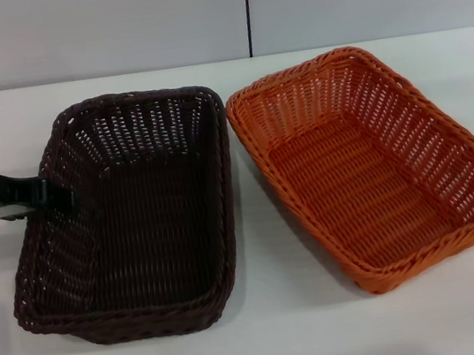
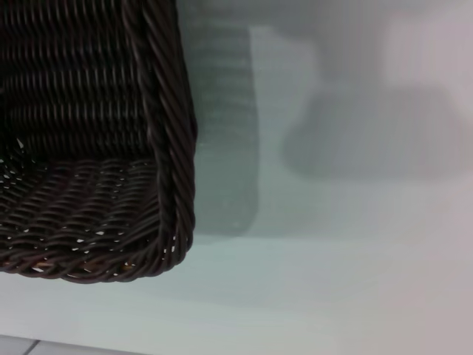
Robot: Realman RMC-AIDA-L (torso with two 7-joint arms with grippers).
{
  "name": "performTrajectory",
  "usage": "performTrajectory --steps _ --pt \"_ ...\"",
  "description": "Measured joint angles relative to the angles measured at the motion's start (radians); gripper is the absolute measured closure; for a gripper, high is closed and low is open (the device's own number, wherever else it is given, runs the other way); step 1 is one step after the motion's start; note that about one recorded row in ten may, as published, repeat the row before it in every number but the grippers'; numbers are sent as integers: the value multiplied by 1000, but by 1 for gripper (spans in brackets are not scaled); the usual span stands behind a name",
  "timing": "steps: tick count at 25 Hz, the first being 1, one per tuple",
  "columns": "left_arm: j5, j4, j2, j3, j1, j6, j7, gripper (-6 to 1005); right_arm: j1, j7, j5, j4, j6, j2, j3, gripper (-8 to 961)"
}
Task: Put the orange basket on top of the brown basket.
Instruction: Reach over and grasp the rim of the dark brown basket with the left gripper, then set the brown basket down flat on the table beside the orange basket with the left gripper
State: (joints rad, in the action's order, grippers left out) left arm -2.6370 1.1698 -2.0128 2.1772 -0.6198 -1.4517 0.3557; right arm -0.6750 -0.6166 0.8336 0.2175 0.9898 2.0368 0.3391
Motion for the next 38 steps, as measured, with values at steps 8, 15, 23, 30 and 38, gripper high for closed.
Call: performTrajectory --steps 8,15,23,30,38 --pt "0 3 -6 -2 -4 -7 1 564 11 0 -1 0 -1 -3 0 224" --pt "6 13 -7 5 -24 -9 1 737 12 0 6 -2 -1 -7 0 225" --pt "9 93 1 10 -31 -22 14 789 17 0 1 -1 0 -10 -7 225" --pt "20 264 18 89 -53 -114 110 780 21 0 -1 -2 0 -22 -8 225" --pt "118 207 93 157 -144 -233 270 770 27 0 -2 -2 -7 -32 -11 225"
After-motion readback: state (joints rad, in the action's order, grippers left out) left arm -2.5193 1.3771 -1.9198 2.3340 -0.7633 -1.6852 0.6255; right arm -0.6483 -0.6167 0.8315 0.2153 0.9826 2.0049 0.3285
